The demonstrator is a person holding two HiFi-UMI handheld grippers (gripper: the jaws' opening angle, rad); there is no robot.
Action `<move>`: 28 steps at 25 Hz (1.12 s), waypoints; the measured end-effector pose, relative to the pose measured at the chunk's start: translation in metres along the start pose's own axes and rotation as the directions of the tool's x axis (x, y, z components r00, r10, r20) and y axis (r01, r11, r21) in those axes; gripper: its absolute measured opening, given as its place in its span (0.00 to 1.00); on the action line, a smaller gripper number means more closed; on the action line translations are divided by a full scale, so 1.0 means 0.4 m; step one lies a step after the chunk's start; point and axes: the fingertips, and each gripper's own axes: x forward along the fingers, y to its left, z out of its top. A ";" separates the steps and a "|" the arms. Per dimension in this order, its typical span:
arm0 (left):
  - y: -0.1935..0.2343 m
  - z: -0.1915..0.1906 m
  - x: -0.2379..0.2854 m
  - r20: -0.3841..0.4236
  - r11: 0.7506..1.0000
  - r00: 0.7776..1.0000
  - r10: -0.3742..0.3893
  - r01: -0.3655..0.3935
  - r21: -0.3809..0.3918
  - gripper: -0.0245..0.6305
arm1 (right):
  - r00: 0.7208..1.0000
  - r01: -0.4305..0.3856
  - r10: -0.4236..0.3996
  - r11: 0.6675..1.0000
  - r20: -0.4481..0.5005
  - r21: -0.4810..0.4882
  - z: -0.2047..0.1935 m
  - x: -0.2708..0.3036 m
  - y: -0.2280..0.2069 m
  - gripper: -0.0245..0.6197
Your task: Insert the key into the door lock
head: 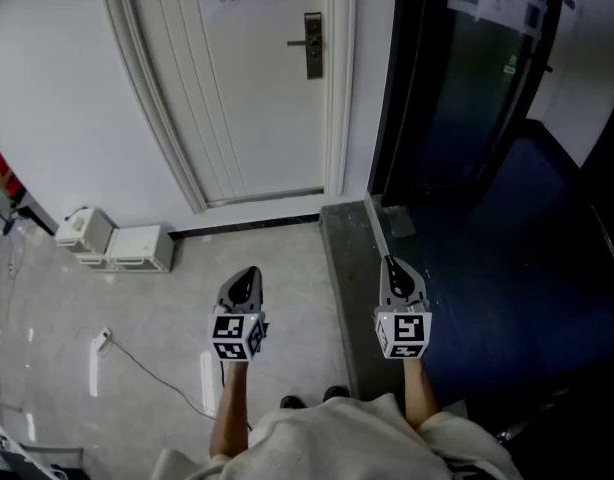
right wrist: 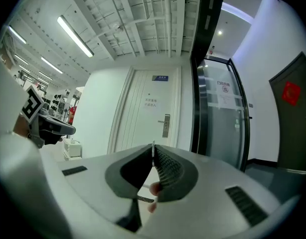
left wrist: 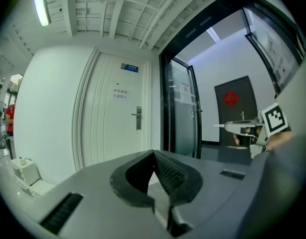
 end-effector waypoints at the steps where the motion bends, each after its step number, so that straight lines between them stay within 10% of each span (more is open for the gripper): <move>1: -0.002 -0.002 0.002 -0.001 1.000 1.000 0.002 -0.002 0.001 0.06 | 1.000 -0.001 0.001 1.000 -0.002 -0.001 -0.006 0.001 -0.005 0.08; 28: -0.048 -0.007 0.266 -0.040 0.999 0.998 0.047 -0.047 -0.005 0.06 | 0.997 -0.072 0.072 0.997 -0.008 -0.003 -0.053 0.216 -0.197 0.08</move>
